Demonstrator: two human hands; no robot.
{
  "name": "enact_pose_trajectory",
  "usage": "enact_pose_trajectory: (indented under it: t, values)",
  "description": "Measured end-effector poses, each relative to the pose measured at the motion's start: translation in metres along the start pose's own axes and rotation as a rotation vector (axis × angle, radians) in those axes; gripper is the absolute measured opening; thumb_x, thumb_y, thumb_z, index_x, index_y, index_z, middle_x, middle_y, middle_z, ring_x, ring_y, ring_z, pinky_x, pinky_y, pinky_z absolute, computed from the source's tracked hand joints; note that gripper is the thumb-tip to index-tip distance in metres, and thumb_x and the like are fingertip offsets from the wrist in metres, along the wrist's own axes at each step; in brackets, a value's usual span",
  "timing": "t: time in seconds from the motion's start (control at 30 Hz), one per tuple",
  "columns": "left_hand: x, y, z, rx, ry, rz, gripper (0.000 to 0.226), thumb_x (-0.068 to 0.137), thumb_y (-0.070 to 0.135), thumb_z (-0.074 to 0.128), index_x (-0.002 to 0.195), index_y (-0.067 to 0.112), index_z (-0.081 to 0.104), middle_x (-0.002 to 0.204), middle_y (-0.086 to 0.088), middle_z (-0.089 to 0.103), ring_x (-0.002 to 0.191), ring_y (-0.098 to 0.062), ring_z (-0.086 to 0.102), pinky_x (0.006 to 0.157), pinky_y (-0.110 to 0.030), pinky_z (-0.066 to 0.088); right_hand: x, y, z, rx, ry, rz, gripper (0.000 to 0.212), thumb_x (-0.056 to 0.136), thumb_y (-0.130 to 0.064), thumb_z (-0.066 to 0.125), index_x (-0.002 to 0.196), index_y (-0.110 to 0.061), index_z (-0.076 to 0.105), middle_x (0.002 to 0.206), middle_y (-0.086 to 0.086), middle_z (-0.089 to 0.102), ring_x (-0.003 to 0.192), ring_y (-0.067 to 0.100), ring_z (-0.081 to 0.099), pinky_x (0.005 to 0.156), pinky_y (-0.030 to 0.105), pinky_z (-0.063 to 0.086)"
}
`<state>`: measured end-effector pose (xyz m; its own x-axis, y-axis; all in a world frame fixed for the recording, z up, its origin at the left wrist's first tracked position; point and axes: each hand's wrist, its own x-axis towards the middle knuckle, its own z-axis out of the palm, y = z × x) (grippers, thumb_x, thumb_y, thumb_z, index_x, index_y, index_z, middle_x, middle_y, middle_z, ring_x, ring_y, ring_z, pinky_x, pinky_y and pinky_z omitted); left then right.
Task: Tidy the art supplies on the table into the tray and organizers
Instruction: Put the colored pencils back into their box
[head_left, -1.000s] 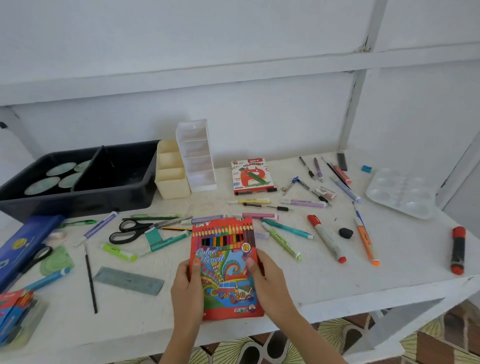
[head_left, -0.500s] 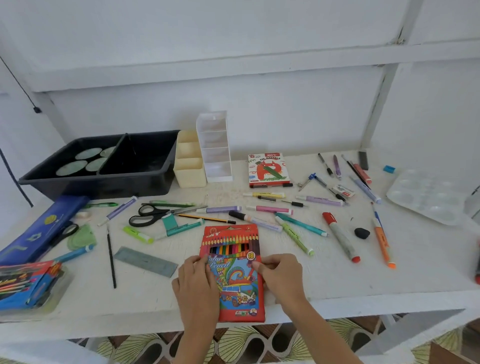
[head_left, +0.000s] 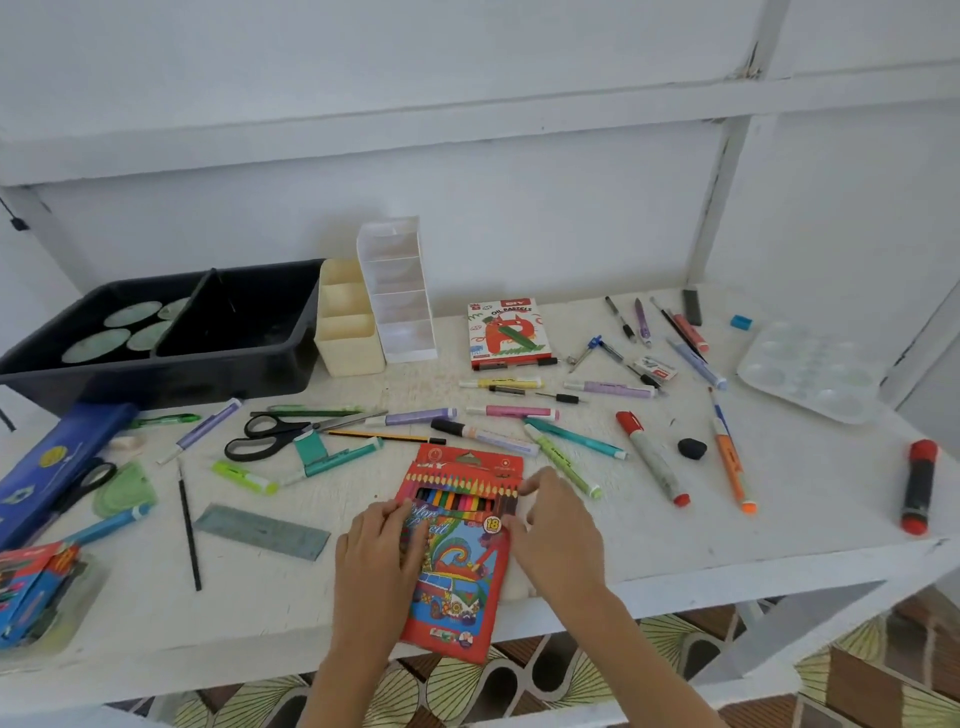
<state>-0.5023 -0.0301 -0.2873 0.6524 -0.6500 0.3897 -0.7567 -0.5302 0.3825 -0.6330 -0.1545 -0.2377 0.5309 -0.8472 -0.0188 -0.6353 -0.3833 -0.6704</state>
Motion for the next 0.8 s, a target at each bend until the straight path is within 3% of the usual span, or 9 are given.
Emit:
enact_pose_trajectory:
  t: [0.07, 0.13, 0.23, 0.33, 0.43, 0.53, 0.67, 0.73, 0.8]
  values:
    - [0.009, -0.007, -0.001, -0.011, -0.070, 0.125, 0.061, 0.086, 0.060, 0.037, 0.110, 0.012, 0.066, 0.104, 0.000, 0.063, 0.094, -0.015, 0.060, 0.079, -0.028, 0.038, 0.005, 0.004, -0.002, -0.001, 0.031, -0.290, 0.017, 0.088, -0.028, 0.061, 0.101, -0.024, 0.051, 0.108, -0.006, 0.053, 0.106, 0.011, 0.047, 0.089, 0.032, 0.045]
    - [0.021, -0.012, -0.003, -0.028, -0.139, 0.260, 0.075, 0.086, 0.072, 0.023, 0.115, 0.017, 0.065, 0.111, 0.004, 0.063, 0.103, -0.008, 0.053, 0.084, -0.029, 0.037, 0.009, 0.010, -0.002, -0.118, -0.092, -0.515, 0.027, 0.087, -0.034, 0.060, 0.112, -0.025, 0.058, 0.123, -0.008, 0.051, 0.119, 0.012, 0.039, 0.103, 0.032, 0.031]
    - [0.042, -0.017, -0.004, 0.108, -0.166, 0.471, 0.071, 0.092, 0.067, 0.015, 0.112, 0.022, 0.067, 0.112, 0.005, 0.066, 0.107, -0.005, 0.048, 0.079, -0.029, 0.046, 0.009, 0.023, 0.006, -0.249, -0.251, -0.607, 0.047, 0.094, -0.050, 0.043, 0.138, -0.034, 0.041, 0.153, -0.012, 0.026, 0.143, 0.009, 0.010, 0.113, 0.028, -0.002]
    - [0.047, -0.012, -0.006, 0.225, -0.207, 0.411, 0.068, 0.094, 0.063, 0.014, 0.112, 0.024, 0.066, 0.115, 0.002, 0.066, 0.107, -0.016, 0.061, 0.079, -0.035, 0.052, 0.002, 0.030, 0.017, -0.289, -0.213, -0.595, 0.058, 0.093, -0.060, 0.016, 0.146, -0.037, 0.025, 0.157, -0.013, 0.009, 0.144, 0.008, -0.007, 0.111, 0.028, -0.019]
    - [0.032, 0.003, -0.003, 0.136, -0.158, 0.173, 0.048, 0.087, 0.054, 0.047, 0.115, 0.019, 0.065, 0.120, -0.005, 0.063, 0.109, -0.024, 0.059, 0.086, -0.041, 0.048, -0.007, 0.026, 0.026, -0.377, -0.157, -0.500, 0.056, 0.096, -0.057, 0.011, 0.141, -0.036, 0.038, 0.151, -0.007, 0.032, 0.143, 0.019, 0.022, 0.118, 0.039, -0.001]
    - [0.007, 0.025, 0.000, 0.060, -0.051, -0.059, 0.034, 0.087, 0.031, 0.063, 0.115, 0.011, 0.065, 0.121, -0.008, 0.062, 0.112, -0.025, 0.055, 0.092, -0.041, 0.043, -0.013, 0.020, 0.036, -0.439, -0.104, -0.398, 0.052, 0.099, -0.049, 0.014, 0.131, -0.035, 0.052, 0.139, -0.004, 0.052, 0.130, 0.023, 0.046, 0.106, 0.039, 0.023]
    - [-0.016, 0.039, 0.010, 0.070, -0.096, -0.154, 0.057, 0.095, 0.040, 0.025, 0.134, 0.006, 0.050, 0.142, -0.009, 0.045, 0.135, -0.026, 0.039, 0.108, -0.040, 0.030, -0.019, 0.012, 0.036, -0.400, -0.036, -0.351, 0.053, 0.100, -0.039, 0.010, 0.123, -0.037, 0.058, 0.128, -0.004, 0.060, 0.115, 0.021, 0.059, 0.092, 0.037, 0.050]
    - [-0.017, 0.032, 0.013, 0.153, -0.168, -0.090, 0.068, 0.099, 0.042, 0.005, 0.132, 0.004, 0.051, 0.140, -0.011, 0.047, 0.130, -0.029, 0.044, 0.105, -0.042, 0.033, -0.018, 0.012, 0.033, -0.386, -0.015, -0.379, 0.041, 0.096, -0.039, 0.026, 0.119, -0.036, 0.060, 0.124, -0.003, 0.062, 0.109, 0.020, 0.061, 0.085, 0.038, 0.052]
    - [-0.016, 0.027, 0.009, 0.196, -0.226, -0.042, 0.069, 0.102, 0.037, 0.002, 0.127, 0.003, 0.056, 0.132, -0.013, 0.055, 0.121, -0.030, 0.052, 0.106, -0.040, 0.034, -0.016, 0.013, 0.030, -0.396, -0.011, -0.395, 0.038, 0.090, -0.041, 0.035, 0.118, -0.035, 0.060, 0.121, -0.003, 0.062, 0.106, 0.018, 0.055, 0.082, 0.036, 0.051]
